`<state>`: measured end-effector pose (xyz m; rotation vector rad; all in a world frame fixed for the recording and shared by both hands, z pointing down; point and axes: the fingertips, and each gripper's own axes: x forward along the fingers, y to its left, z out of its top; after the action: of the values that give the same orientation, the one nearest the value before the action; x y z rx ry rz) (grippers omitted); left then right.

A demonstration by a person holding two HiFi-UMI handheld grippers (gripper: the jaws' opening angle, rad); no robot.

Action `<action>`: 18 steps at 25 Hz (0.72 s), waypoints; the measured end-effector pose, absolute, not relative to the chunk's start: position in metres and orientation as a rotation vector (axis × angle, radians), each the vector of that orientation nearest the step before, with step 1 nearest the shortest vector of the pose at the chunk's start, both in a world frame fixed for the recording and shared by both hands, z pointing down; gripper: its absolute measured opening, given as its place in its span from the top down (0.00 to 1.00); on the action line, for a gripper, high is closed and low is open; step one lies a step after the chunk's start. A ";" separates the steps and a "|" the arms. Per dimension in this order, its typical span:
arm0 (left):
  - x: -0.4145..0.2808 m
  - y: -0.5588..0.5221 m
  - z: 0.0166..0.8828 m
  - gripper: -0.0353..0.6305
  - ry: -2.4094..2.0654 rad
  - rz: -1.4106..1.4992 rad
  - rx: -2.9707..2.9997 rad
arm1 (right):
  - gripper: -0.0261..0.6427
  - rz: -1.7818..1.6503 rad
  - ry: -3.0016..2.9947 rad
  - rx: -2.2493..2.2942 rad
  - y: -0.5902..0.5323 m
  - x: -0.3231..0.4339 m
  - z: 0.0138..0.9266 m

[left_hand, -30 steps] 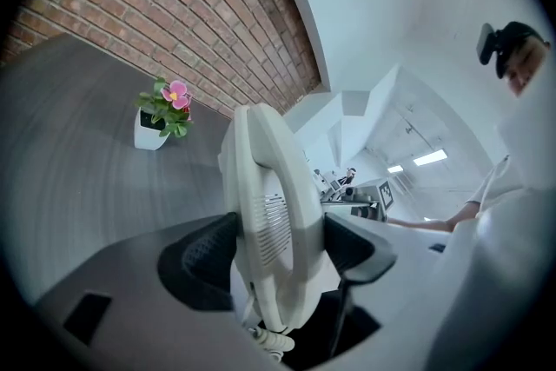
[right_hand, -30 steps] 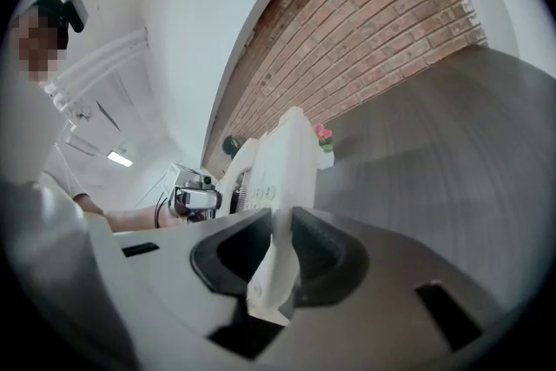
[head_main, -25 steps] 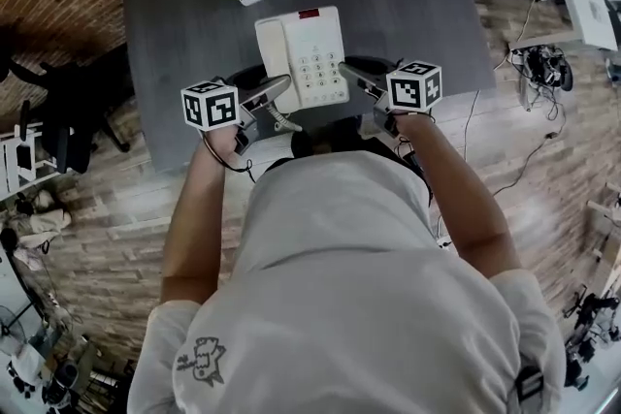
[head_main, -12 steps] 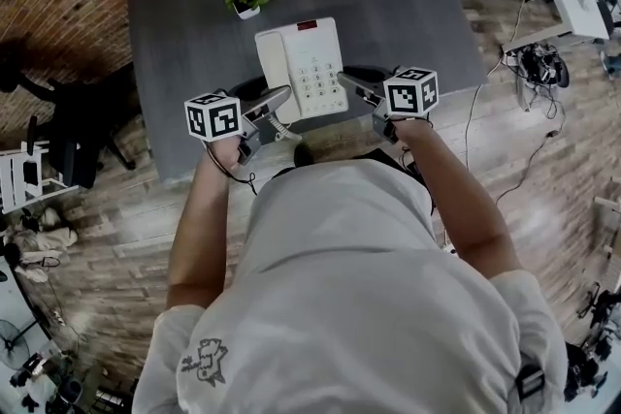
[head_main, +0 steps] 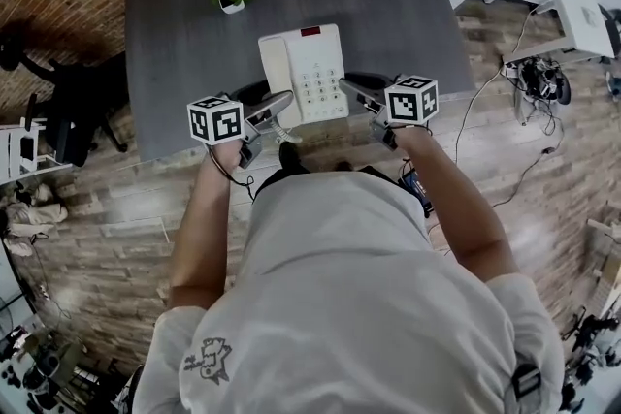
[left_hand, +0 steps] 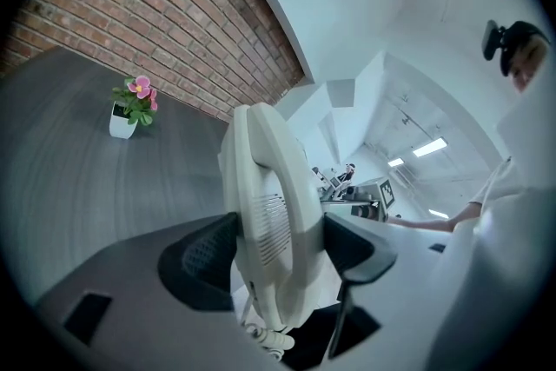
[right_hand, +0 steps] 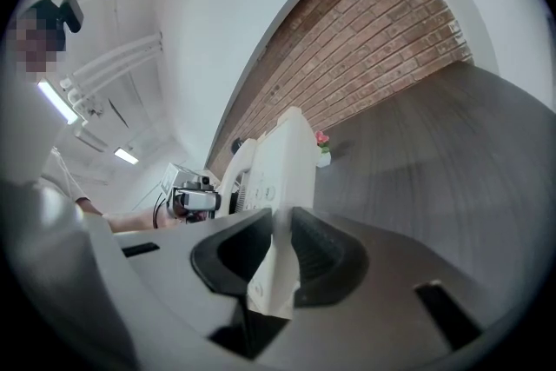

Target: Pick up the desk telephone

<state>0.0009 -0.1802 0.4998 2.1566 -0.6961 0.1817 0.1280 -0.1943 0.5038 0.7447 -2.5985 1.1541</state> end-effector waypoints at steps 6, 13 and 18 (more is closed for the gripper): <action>0.044 -0.124 0.502 0.45 -0.768 0.174 2.165 | 0.85 1.118 -2.641 0.681 -0.146 0.171 0.508; 0.042 -0.121 0.495 0.45 -0.828 0.175 2.117 | 0.85 1.167 -2.628 0.594 -0.147 0.167 0.506; 0.042 -0.119 0.497 0.45 -0.844 0.188 2.075 | 0.85 1.205 -2.605 0.551 -0.147 0.165 0.512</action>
<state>0.0416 -0.1192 0.4973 2.0755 -0.8440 0.1882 0.1651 -0.1468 0.5118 0.5505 -2.6048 1.2049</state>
